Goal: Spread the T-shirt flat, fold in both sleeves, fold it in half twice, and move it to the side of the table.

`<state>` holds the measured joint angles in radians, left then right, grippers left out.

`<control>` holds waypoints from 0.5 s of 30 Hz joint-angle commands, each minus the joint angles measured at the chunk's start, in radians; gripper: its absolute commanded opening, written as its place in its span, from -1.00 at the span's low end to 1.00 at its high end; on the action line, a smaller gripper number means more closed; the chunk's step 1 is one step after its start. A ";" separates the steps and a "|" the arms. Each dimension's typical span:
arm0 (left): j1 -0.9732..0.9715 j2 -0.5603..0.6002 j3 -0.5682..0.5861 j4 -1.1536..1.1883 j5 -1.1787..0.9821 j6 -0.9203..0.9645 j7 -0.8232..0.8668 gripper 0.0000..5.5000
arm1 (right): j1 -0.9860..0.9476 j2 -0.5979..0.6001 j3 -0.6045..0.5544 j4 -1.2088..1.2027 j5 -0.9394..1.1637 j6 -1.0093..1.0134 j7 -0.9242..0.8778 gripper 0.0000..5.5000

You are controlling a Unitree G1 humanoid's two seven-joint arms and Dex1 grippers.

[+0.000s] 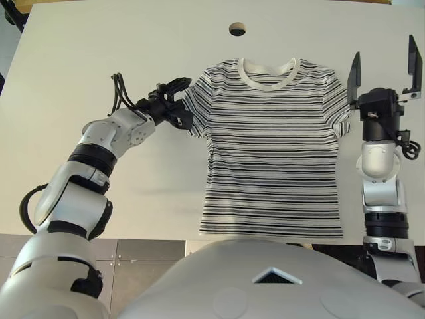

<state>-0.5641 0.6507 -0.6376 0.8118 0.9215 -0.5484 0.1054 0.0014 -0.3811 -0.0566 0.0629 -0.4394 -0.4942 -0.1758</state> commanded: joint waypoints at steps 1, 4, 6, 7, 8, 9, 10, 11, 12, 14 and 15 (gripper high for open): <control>0.035 -0.008 -0.027 0.024 0.017 0.006 -0.025 -0.18 | -0.010 -0.006 -0.003 0.008 -0.001 -0.004 -0.006 0.41; 0.042 -0.004 -0.023 0.021 0.011 0.011 -0.021 -0.31 | -0.006 -0.008 -0.006 0.008 0.001 -0.006 -0.006 0.41; 0.049 -0.003 -0.018 0.018 0.003 0.015 -0.019 -0.45 | -0.006 -0.008 -0.005 0.010 0.002 -0.007 -0.006 0.41; 0.052 -0.002 -0.015 0.017 0.000 0.018 -0.017 -0.47 | -0.006 -0.008 -0.005 0.010 0.002 -0.008 -0.006 0.41; 0.055 -0.002 -0.012 0.015 -0.003 0.021 -0.015 -0.55 | -0.006 -0.009 -0.006 0.011 0.003 -0.008 -0.006 0.41; 0.058 -0.002 -0.009 0.013 -0.004 0.024 -0.014 -0.61 | -0.005 -0.010 -0.007 0.011 0.003 -0.008 -0.006 0.41; 0.061 -0.002 -0.007 0.011 -0.005 0.026 -0.011 -0.65 | -0.005 -0.011 -0.007 0.011 0.003 -0.008 -0.005 0.41; 0.063 -0.003 -0.005 0.005 -0.006 0.030 -0.007 -0.70 | -0.005 -0.012 -0.009 0.011 0.005 -0.008 -0.005 0.41; 0.067 -0.004 0.000 -0.004 -0.010 0.032 0.000 -0.73 | -0.004 -0.013 -0.010 0.011 0.006 -0.008 -0.004 0.41; 0.073 -0.010 0.011 -0.018 -0.020 0.032 0.015 -0.86 | -0.004 -0.014 -0.010 0.011 0.007 -0.009 -0.004 0.41; 0.076 -0.015 0.019 -0.028 -0.026 0.035 0.026 -0.91 | -0.003 -0.013 -0.010 0.011 0.008 -0.010 -0.004 0.41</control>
<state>-0.5310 0.6509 -0.6116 0.7820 0.8930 -0.5161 0.1331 0.0015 -0.3881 -0.0594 0.0717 -0.4388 -0.5000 -0.1817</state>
